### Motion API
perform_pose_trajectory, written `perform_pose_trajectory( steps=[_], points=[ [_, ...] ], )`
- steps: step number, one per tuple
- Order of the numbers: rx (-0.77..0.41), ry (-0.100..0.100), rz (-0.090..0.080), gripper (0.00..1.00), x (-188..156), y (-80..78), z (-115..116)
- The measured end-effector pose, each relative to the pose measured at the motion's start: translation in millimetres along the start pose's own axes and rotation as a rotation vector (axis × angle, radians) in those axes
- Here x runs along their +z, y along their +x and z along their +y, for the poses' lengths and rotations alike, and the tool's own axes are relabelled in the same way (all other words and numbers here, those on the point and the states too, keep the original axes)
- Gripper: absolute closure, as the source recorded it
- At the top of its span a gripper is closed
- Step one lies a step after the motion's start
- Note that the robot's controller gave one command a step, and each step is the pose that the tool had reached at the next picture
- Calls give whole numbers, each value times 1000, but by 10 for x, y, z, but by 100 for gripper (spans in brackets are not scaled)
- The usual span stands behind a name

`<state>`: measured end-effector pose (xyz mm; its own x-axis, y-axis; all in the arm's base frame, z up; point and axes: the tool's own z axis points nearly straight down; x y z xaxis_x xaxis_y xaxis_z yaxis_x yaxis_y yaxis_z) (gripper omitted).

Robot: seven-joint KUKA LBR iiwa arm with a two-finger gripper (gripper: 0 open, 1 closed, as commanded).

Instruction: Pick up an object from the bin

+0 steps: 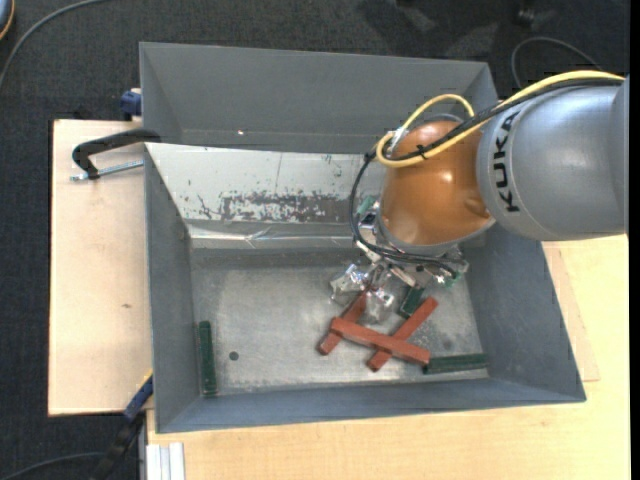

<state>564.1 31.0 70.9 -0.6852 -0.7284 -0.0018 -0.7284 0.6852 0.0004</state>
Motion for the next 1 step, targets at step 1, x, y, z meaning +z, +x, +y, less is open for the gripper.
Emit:
perform_pose_trajectory(
  steps=[1],
  points=[
    [70, 10, -8, 100, -1196, 435, -214]
  ],
)
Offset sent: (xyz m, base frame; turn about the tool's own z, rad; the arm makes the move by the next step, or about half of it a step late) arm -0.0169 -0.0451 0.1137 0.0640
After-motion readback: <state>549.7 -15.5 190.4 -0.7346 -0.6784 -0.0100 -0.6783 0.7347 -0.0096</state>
